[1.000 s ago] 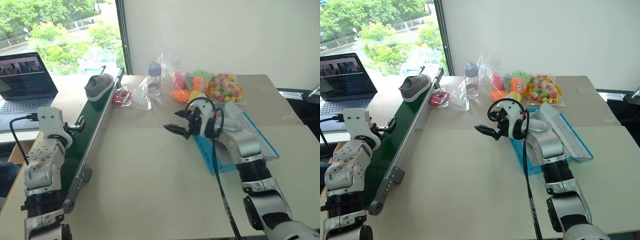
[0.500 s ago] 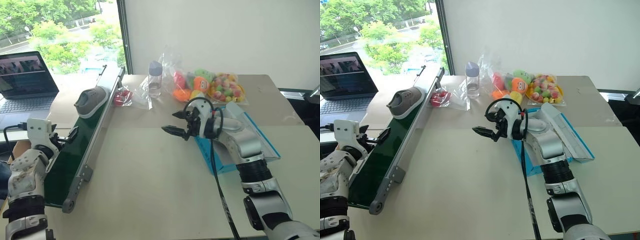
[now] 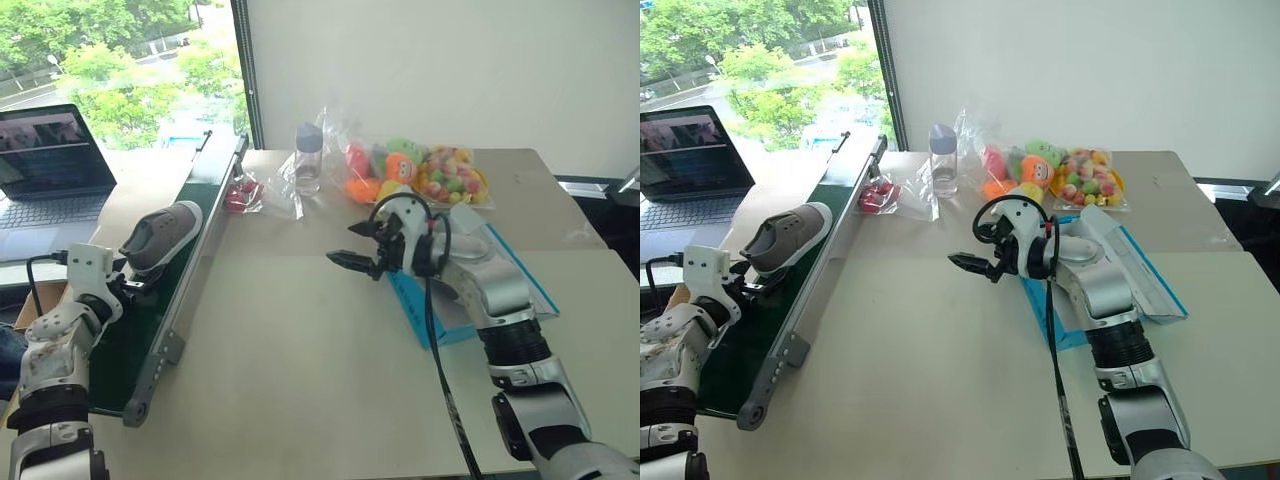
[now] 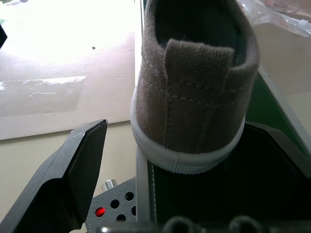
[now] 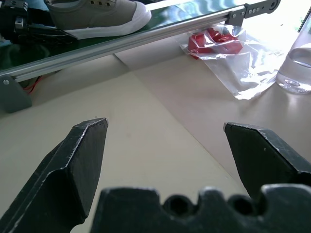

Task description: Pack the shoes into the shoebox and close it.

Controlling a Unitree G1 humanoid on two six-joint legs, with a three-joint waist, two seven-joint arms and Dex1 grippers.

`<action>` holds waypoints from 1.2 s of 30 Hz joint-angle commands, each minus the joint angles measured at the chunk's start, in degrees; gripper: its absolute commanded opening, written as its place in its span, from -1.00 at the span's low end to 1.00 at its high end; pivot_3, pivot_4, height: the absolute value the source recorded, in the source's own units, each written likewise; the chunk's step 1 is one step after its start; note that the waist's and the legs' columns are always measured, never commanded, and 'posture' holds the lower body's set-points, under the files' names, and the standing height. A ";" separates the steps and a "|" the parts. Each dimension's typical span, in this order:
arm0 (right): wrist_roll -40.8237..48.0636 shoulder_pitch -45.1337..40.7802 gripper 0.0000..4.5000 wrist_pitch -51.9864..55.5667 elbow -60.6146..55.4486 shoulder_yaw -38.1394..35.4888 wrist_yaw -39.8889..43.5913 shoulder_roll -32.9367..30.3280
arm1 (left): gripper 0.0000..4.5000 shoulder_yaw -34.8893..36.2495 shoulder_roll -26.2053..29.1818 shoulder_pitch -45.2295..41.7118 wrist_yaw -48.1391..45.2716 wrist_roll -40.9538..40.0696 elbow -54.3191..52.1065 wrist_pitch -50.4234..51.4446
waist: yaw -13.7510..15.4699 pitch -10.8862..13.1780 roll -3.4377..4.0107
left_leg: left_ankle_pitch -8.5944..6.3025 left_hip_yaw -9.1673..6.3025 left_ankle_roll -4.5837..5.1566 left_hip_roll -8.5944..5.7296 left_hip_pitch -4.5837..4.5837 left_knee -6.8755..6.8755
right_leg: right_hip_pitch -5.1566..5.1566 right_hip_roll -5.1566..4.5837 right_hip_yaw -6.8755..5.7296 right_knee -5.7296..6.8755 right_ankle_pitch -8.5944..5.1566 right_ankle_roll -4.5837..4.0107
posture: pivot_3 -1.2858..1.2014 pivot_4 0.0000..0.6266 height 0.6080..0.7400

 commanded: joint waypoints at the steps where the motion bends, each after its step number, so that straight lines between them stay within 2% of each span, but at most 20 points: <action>1: 0.74 -0.41 1.00 0.21 -2.64 -0.78 -0.09 -0.72 | 0.50 -1.18 -0.04 1.30 -0.40 0.56 -0.95 0.61 | -0.06 0.00 0.00 | 0.01 0.01 -0.01 0.01 0.01 0.00 | 0.00 0.00 -0.02 0.00 0.00 0.01 | 0.03 -0.52 1.00; 3: 0.76 -0.44 1.00 0.33 -2.88 -0.77 -0.17 -0.79 | 0.16 -1.46 -0.62 1.00 0.59 0.35 -3.12 1.57 | -0.06 0.00 0.00 | 0.02 0.03 -0.04 0.04 0.01 0.01 | 0.00 -0.01 -0.04 0.00 -0.10 0.17 | 0.03 -0.52 1.00; 6: 0.89 -0.62 1.00 0.50 -3.03 -0.71 -0.33 -0.84 | 0.08 -1.48 -1.34 -0.20 2.15 -0.15 -6.32 3.02 | 0.30 0.00 0.00 | 0.03 0.01 -0.06 0.05 0.02 0.01 | 0.00 -0.01 -0.07 0.00 -0.13 0.23 | 0.03 -0.52 1.00; 13: 3.24 -1.78 1.00 2.10 -3.16 -2.59 -0.99 0.56 | 0.08 -2.32 -4.96 -6.89 6.48 -2.90 -19.09 6.32 | 1.16 0.03 -0.08 | 0.03 -0.03 -0.06 0.02 -0.27 0.07 | -0.10 -0.01 -0.20 -0.06 0.12 -0.10 | 0.03 -0.52 1.00; 18: 17.36 -7.14 1.00 12.36 -1.36 -15.69 -8.96 8.79 | 0.08 -7.87 -11.87 -13.18 9.34 -5.36 -28.18 11.77 | 1.13 0.02 -0.08 | 0.06 -0.01 -0.04 -0.01 -0.31 0.07 | -0.10 0.03 -0.19 -0.06 0.16 -0.08 | 0.03 -0.52 1.00; 21: 26.44 -12.64 1.00 15.64 2.40 -25.95 -18.73 13.86 | 0.08 -13.58 -17.02 -15.67 10.02 -5.93 -31.69 14.28 | 0.78 0.02 -0.09 | 0.07 0.01 -0.01 -0.01 -0.25 0.07 | -0.04 0.12 -0.16 -0.06 0.17 -0.07 | 0.03 -0.52 1.00; 23: 30.70 -15.29 1.00 17.02 4.26 -30.82 -23.93 15.90 | 0.08 -17.30 -19.18 -16.44 9.22 -5.10 -32.79 14.67 | 0.78 0.02 -0.09 | 0.34 0.00 0.42 0.00 -0.24 0.07 | -0.02 0.17 -0.16 -0.04 0.17 -0.06 | 0.03 -0.52 1.00; 30: 36.93 -16.35 1.00 18.72 4.63 -34.84 -31.78 17.66 | 0.08 -21.95 -25.60 -20.06 10.56 -6.07 -35.06 16.93 | 0.03 0.02 -0.08 | 0.38 0.02 0.57 0.01 -0.26 0.06 | -0.02 0.27 -0.09 -0.05 0.16 -0.05 | 0.03 -0.52 1.00; 36: 40.61 -15.98 1.00 18.53 3.87 -36.49 -35.36 16.13 | 0.08 -21.62 -24.65 -21.28 9.17 -5.98 -34.33 17.31 | -0.46 0.02 -0.08 | 0.39 0.02 0.60 0.02 -0.24 0.07 | -0.01 0.34 -0.01 -0.04 0.15 -0.02 | 0.03 -0.52 1.00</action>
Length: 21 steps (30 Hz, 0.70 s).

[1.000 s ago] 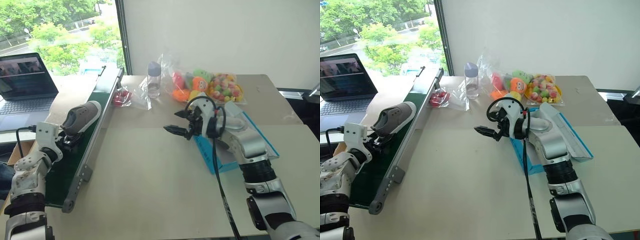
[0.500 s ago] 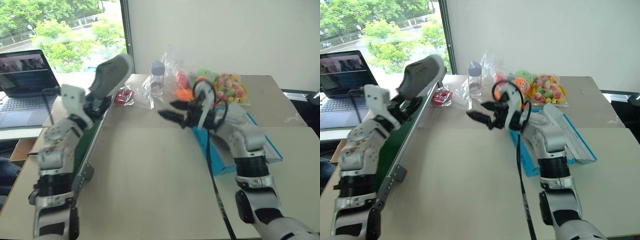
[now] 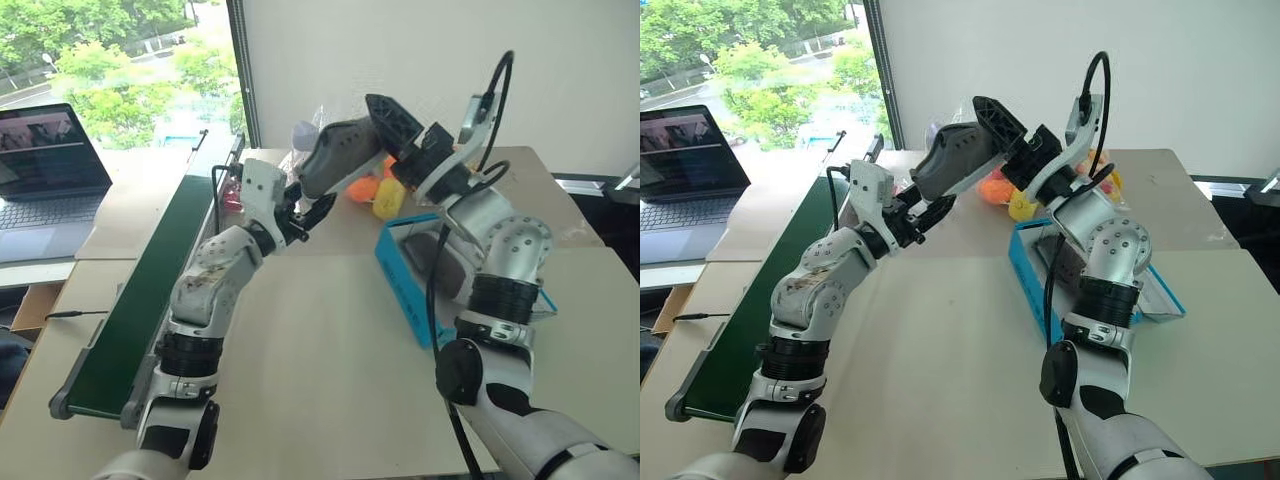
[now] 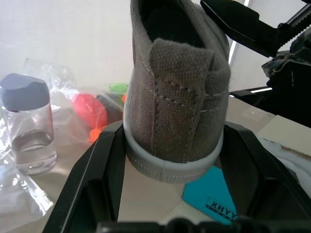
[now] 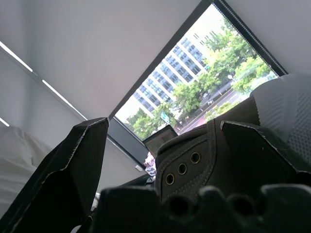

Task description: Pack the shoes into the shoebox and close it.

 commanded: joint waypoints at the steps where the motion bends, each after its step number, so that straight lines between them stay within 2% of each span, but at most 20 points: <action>1: 2.48 -0.45 1.00 -0.13 -1.59 -0.91 -1.64 -2.04 | 0.08 0.88 1.10 -2.73 -1.87 -0.91 -2.67 -1.15 | 0.03 0.00 0.00 | 0.00 -0.01 0.00 0.01 0.00 0.00 | 0.00 0.01 0.00 0.01 -0.02 0.03 | 0.03 -0.52 1.00; 14: 8.30 -1.29 1.00 1.63 -1.66 -1.22 -1.84 -10.71 | 0.08 1.08 1.31 -1.88 -1.58 -0.61 -3.14 -1.02 | 0.33 0.00 0.00 | -0.01 -0.03 0.04 0.00 -0.03 0.01 | 0.02 0.01 0.02 -0.03 -0.11 0.18 | 0.03 -0.52 1.00; 21: 8.23 0.93 1.00 0.78 -1.43 0.68 -1.33 -10.30 | 0.08 -0.21 -0.60 -1.65 -0.79 -1.29 -5.22 0.10 | 0.26 0.00 0.00 | -0.01 -0.01 0.04 0.01 -0.02 0.01 | 0.02 0.01 0.04 -0.02 -0.14 0.23 | 0.03 -0.52 1.00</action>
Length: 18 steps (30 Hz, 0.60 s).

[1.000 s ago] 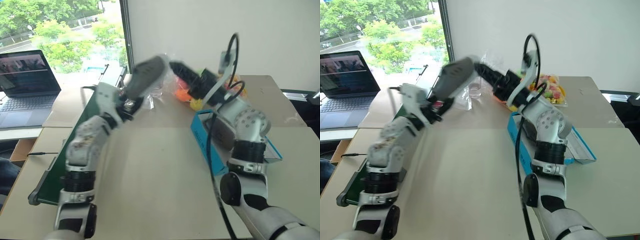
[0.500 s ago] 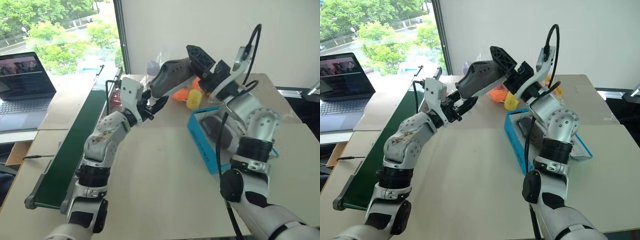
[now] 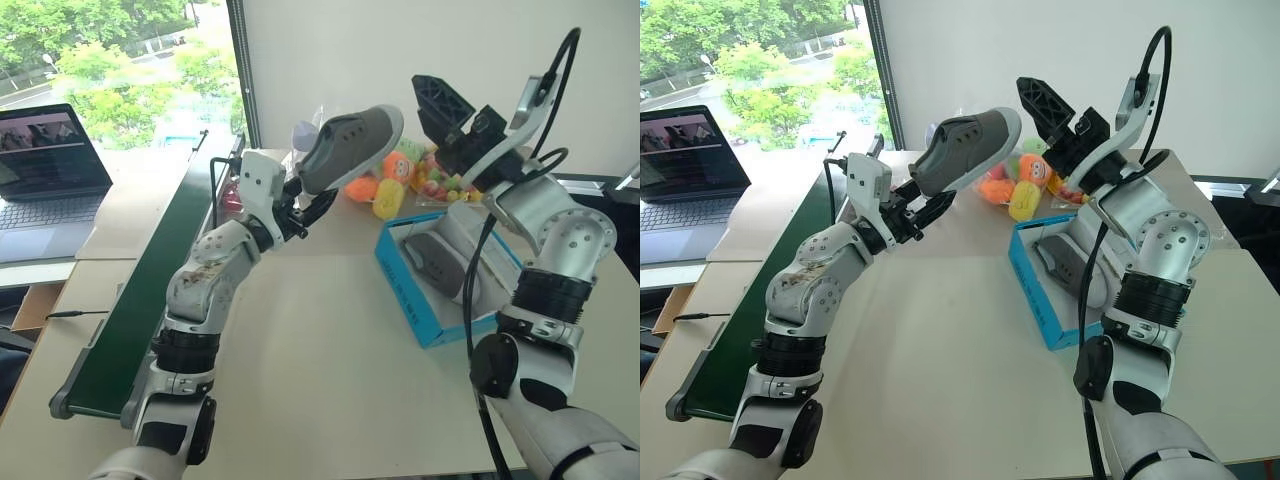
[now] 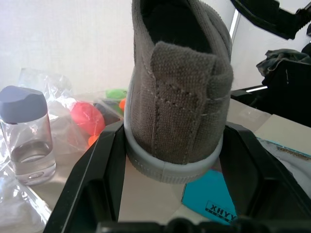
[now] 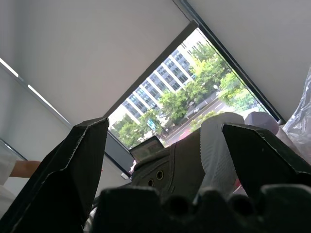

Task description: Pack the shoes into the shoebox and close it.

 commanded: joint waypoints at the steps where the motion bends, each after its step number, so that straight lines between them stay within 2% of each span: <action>1: 1.38 -0.22 1.00 -0.82 -1.38 0.88 1.05 0.61 | 0.08 -1.03 -1.37 -0.59 0.38 -1.06 -4.95 0.33 | 0.00 0.00 0.00 | 0.00 0.00 0.00 -0.01 -0.01 0.00 | 0.00 0.00 0.01 0.00 0.00 0.00 | 0.03 -0.52 1.00; 12: 0.55 1.11 1.00 -1.26 -1.82 3.14 1.68 1.99 | 0.08 -1.32 -3.61 -1.80 1.55 -1.55 -7.28 2.78 | 0.07 0.00 0.00 | 0.00 -0.01 0.01 -0.01 -0.01 0.02 | 0.01 0.00 0.01 0.00 -0.05 0.10 | 0.03 -0.52 1.00; 18: -2.72 2.31 1.00 -2.40 0.54 3.69 4.38 -1.78 | 0.08 0.48 -0.99 -1.41 0.82 -1.07 -6.93 2.95 | 0.05 0.00 0.00 | 0.00 0.00 0.01 -0.02 -0.01 0.02 | 0.01 0.00 0.01 0.00 -0.07 0.14 | 0.03 -0.52 1.00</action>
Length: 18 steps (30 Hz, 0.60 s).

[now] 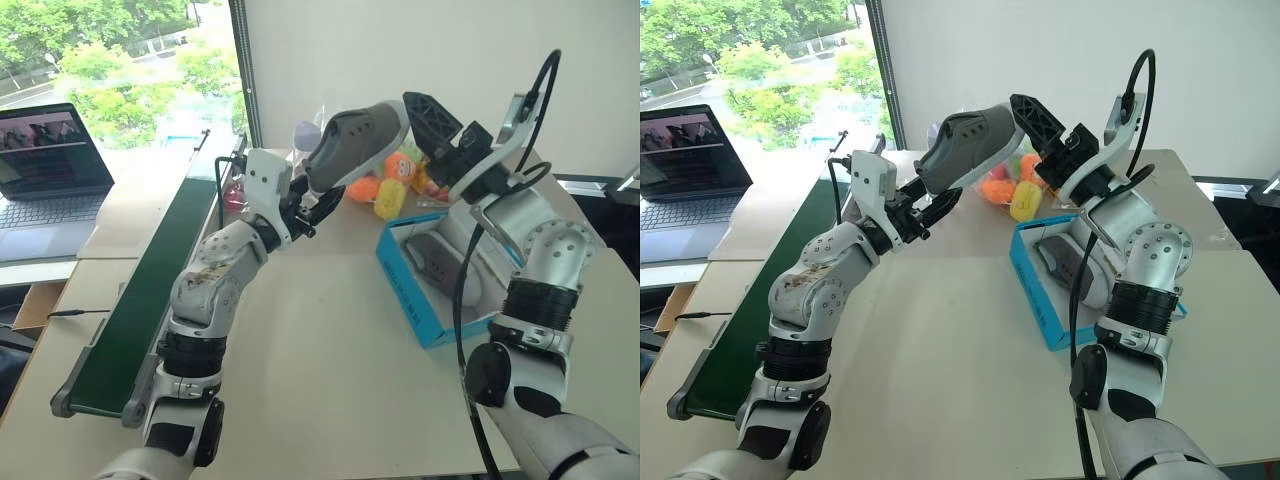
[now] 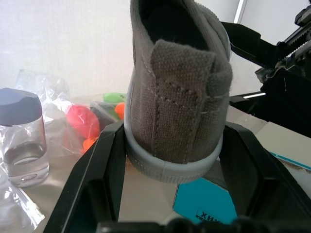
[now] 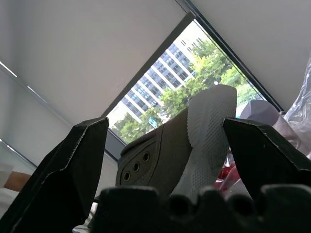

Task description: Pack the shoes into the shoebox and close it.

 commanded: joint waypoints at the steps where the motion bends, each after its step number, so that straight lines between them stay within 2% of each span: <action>1: -1.27 -0.51 1.00 -0.97 1.17 0.59 2.60 -2.49 | 0.08 0.83 1.20 -1.33 -1.39 -1.03 -3.49 -1.44 | -0.01 0.00 0.00 | 0.00 0.00 0.00 0.00 0.00 0.00 | 0.00 0.00 0.00 0.00 -0.01 0.02 | 0.03 -0.52 1.00; 7: -3.11 -1.07 1.00 -1.96 4.00 0.27 4.54 -5.89 | 0.08 1.53 2.10 -0.87 -1.59 -1.05 -3.45 -1.61 | 0.04 0.00 0.00 | 0.00 0.00 0.00 0.00 0.00 0.00 | 0.00 0.00 0.00 -0.01 -0.01 0.02 | 0.03 -0.52 1.00; 18: -3.16 -0.51 1.00 -2.30 2.43 0.75 4.01 -2.53 | 0.08 -1.53 -3.37 -2.20 -0.28 -0.68 -3.42 -1.87 | 0.05 0.00 0.00 | 0.00 0.00 0.00 0.00 0.00 0.01 | 0.01 0.00 0.01 0.00 0.00 0.01 | 0.03 -0.52 1.00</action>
